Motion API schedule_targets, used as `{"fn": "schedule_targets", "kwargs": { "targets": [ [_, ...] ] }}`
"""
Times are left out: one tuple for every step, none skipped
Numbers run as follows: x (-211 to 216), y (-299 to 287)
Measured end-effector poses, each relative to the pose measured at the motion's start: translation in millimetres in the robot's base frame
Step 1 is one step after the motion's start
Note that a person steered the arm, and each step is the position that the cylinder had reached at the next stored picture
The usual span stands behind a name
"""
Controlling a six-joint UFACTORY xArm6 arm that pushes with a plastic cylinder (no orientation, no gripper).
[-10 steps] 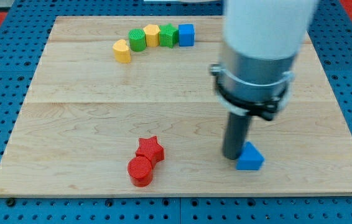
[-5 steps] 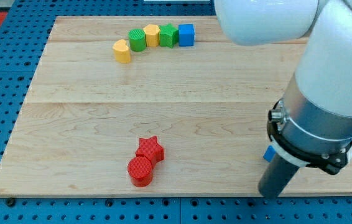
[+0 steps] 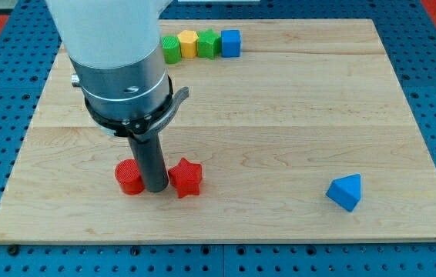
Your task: Push the red star top of the blue triangle
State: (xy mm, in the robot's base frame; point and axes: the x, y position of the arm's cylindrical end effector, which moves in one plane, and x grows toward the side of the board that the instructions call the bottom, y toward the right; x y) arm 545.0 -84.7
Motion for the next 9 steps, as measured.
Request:
{"fn": "schedule_targets", "kwargs": {
  "targets": [
    [-1.3, 42.9],
    [-2.9, 96.0],
    [-13.9, 123.9],
    [-25.6, 99.7],
    [-35.0, 149.6],
    [-37.4, 181.4],
    [-42.6, 171.4],
    [-57.6, 202.7],
    [-59.5, 215.3]
  ]
}}
